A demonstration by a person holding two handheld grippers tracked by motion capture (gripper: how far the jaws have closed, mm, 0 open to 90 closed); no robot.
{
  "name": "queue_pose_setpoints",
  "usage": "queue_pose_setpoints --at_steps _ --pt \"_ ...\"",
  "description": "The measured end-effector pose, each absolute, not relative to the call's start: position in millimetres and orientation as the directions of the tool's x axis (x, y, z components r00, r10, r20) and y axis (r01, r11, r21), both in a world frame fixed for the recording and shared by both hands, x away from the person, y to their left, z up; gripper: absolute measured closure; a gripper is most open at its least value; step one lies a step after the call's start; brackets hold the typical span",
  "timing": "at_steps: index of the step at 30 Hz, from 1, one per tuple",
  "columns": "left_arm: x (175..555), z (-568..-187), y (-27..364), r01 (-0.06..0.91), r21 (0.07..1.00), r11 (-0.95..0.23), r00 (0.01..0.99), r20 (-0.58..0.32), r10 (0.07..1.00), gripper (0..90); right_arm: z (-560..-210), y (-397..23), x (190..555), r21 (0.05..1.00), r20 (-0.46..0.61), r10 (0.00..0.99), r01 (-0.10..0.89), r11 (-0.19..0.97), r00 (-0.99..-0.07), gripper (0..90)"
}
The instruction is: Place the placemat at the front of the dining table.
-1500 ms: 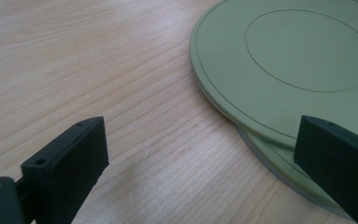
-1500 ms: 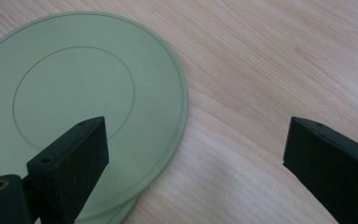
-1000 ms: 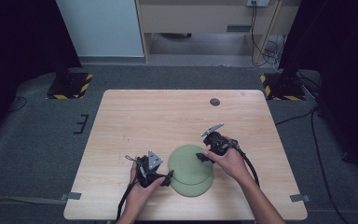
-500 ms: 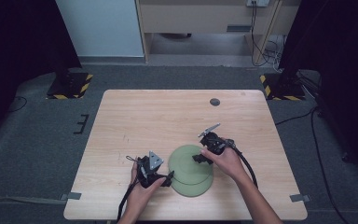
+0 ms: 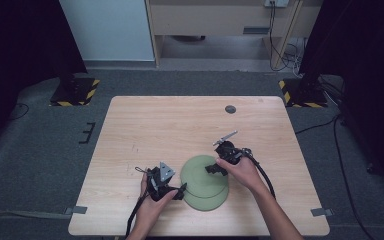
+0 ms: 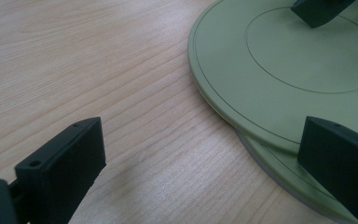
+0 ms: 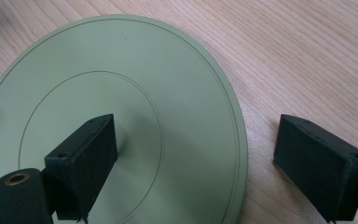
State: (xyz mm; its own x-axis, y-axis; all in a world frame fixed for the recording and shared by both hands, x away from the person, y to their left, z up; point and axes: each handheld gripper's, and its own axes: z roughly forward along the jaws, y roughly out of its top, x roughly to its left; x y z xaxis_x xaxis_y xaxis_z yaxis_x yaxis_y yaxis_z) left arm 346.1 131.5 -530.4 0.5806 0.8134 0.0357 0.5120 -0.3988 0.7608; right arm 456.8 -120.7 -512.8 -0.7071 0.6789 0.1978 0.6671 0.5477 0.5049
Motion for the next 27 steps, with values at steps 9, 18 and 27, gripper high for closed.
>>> queue_pose_setpoints --at_steps 9,18,27 --pt "346.2 -530.4 131.5 0.513 0.760 -0.398 0.580 0.034 0.814 0.0 -512.6 -118.8 453.4 0.525 0.234 0.661 0.665 0.532 -0.713 23.5" --pt "346.7 -530.4 131.7 0.515 0.758 -0.400 0.582 0.033 0.813 0.0 -511.7 -119.7 454.3 0.523 0.245 0.667 0.675 0.520 -0.704 27.6" --pt "346.6 -530.2 131.2 0.516 0.757 -0.400 0.580 0.035 0.814 0.0 -506.1 -123.7 453.1 0.532 0.234 0.681 0.678 0.508 -0.694 36.8"
